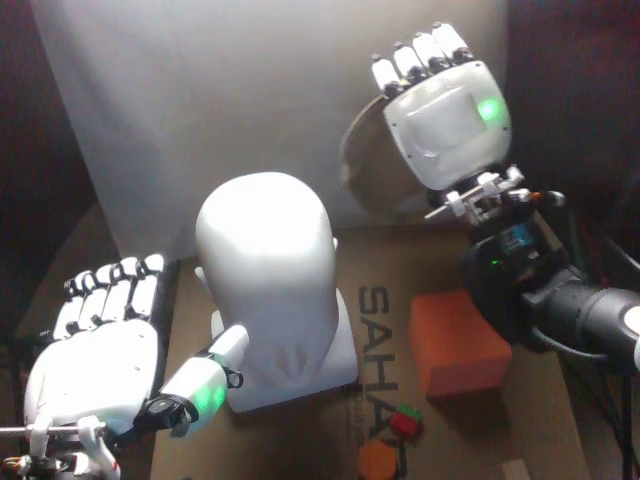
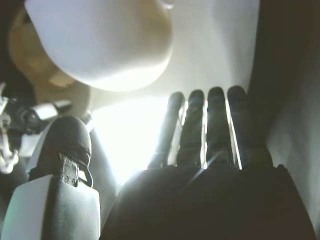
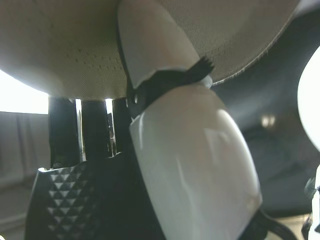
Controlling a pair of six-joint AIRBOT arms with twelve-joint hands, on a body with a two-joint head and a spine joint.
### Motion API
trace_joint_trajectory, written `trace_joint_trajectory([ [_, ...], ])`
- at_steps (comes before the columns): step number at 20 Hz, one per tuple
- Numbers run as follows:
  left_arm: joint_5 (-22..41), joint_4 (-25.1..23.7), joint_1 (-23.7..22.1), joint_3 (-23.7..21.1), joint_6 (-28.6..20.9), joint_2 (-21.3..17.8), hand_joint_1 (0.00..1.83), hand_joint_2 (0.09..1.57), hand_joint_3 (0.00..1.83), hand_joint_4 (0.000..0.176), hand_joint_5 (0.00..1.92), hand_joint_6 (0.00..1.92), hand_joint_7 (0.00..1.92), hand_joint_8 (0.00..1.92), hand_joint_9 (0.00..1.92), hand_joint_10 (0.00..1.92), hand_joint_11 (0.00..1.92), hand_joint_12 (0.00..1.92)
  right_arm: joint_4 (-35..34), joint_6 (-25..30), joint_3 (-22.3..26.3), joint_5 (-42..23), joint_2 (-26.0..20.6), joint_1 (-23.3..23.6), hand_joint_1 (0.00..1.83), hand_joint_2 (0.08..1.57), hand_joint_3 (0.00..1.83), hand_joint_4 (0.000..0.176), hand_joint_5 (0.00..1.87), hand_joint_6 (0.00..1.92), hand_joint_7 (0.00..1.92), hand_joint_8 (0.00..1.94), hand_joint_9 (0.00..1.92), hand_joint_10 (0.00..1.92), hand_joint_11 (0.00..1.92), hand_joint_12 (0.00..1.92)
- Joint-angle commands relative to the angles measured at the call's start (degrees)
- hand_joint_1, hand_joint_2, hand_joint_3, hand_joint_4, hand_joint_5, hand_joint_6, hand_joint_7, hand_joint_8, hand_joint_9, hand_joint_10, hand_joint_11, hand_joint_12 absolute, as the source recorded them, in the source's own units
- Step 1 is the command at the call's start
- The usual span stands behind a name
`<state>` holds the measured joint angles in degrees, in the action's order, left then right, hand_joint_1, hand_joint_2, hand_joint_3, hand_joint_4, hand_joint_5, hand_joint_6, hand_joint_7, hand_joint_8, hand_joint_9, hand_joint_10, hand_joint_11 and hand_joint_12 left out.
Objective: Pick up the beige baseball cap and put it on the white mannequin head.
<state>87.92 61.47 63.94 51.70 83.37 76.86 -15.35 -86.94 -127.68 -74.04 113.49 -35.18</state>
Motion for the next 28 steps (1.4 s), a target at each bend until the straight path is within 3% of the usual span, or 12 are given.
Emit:
trace_joint_trajectory([
  [1, 5.7, -4.1, 0.1, 0.5, -0.6, -0.4, 0.00, 1.15, 0.00, 0.000, 0.03, 0.01, 0.00, 0.00, 0.00, 0.00, 0.00, 0.00, -0.4, -0.8, 0.3, -8.6, -1.0, 0.9, 1.35, 1.19, 0.00, 0.000, 0.78, 1.06, 0.88, 1.23, 0.74, 1.55, 0.70, 1.64],
  [6, 7.8, -3.9, 0.4, 0.9, -1.9, -0.7, 0.00, 1.15, 0.00, 0.000, 0.02, 0.00, 0.00, 0.00, 0.00, 0.00, 0.00, 0.00, 2.5, -1.8, 4.1, -14.7, -1.9, 3.9, 1.35, 1.19, 0.00, 0.000, 0.77, 1.06, 0.88, 1.23, 0.74, 1.55, 0.70, 1.65],
  [13, 8.7, -6.1, 1.2, 1.4, -4.3, -1.3, 0.00, 1.16, 0.00, 0.000, 0.03, 0.00, 0.00, 0.00, 0.00, 0.00, 0.00, 0.00, 5.0, 0.8, 2.4, -12.0, 0.8, 7.6, 1.35, 1.20, 0.00, 0.000, 0.78, 1.06, 0.87, 1.24, 0.73, 1.57, 0.69, 1.66],
  [19, 11.0, -5.0, 2.5, 0.0, -4.6, -1.5, 0.00, 1.15, 0.00, 0.000, 0.00, 0.00, 0.00, 0.00, 0.00, 0.00, 0.00, 0.00, 8.6, -0.7, 2.9, -10.7, 3.3, 10.0, 1.35, 1.19, 0.00, 0.000, 0.80, 1.04, 0.87, 1.23, 0.74, 1.56, 0.69, 1.66],
  [21, 11.1, -4.9, 2.8, -0.4, -4.6, -1.5, 0.00, 1.15, 0.00, 0.000, 0.01, 0.00, 0.00, 0.00, 0.00, 0.00, 0.00, 0.00, 10.0, -0.7, 4.1, -10.8, 3.4, 10.0, 1.35, 1.19, 0.00, 0.000, 0.79, 1.05, 0.89, 1.22, 0.74, 1.55, 0.69, 1.66],
  [28, 12.2, -4.0, 4.3, -1.9, -4.6, -1.9, 0.00, 1.15, 0.00, 0.000, 0.03, 0.01, 0.00, 0.00, 0.00, 0.00, 0.00, 0.00, 16.3, -6.2, 15.7, -16.4, -0.2, 5.5, 1.35, 1.19, 0.00, 0.000, 0.78, 1.06, 0.88, 1.24, 0.73, 1.56, 0.70, 1.65],
])
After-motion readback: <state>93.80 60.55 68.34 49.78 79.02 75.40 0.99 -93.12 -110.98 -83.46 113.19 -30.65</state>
